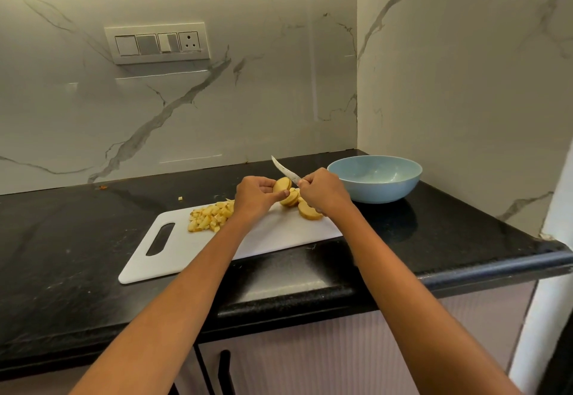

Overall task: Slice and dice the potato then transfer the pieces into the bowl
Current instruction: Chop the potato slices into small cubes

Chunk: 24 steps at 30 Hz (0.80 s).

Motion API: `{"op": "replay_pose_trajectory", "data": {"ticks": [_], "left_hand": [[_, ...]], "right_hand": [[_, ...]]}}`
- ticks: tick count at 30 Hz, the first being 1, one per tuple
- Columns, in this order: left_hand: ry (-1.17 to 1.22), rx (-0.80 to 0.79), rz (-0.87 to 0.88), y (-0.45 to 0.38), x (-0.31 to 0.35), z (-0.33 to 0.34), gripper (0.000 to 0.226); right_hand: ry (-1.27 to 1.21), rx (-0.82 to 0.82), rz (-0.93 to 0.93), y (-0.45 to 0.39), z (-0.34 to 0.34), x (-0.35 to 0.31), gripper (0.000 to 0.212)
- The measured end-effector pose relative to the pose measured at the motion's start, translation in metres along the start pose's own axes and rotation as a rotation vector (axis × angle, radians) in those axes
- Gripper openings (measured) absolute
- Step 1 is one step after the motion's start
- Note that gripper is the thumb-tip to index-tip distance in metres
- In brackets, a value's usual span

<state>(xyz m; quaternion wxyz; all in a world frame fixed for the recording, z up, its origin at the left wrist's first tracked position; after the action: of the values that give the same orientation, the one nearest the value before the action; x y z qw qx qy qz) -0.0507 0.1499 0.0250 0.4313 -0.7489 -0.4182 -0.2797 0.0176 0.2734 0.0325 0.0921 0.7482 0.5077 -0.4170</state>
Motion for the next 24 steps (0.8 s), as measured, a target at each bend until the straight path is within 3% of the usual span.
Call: {"op": "replay_pose_trajectory", "data": {"ticks": [7, 14, 18, 24], "left_hand": [[0.033, -0.03, -0.006, -0.001, 0.0, 0.005, 0.044], [0.105, -0.076, 0.001, 0.001, 0.001, -0.005, 0.045], [0.082, -0.302, 0.094, 0.016, 0.01, -0.021, 0.036], [-0.233, -0.574, 0.13, 0.038, 0.0, -0.029, 0.039]], "right_hand": [[0.141, -0.005, 0.046, 0.002, -0.001, 0.004, 0.025], [0.077, 0.081, 0.025, 0.003, -0.005, 0.002, 0.027], [0.05, 0.095, 0.008, 0.005, -0.006, 0.001, 0.027], [0.028, 0.121, -0.018, 0.01, -0.006, -0.001, 0.028]]}}
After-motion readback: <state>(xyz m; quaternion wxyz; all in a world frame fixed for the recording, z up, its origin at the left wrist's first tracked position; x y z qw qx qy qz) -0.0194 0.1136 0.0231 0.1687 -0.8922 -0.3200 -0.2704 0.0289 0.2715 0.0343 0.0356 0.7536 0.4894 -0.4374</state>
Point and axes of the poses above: each hand's wrist, its own y-axis away from the middle knuckle, its own z-axis out of the palm, x = y × z, the point moved 3 cm from there along -y, towards the middle knuckle
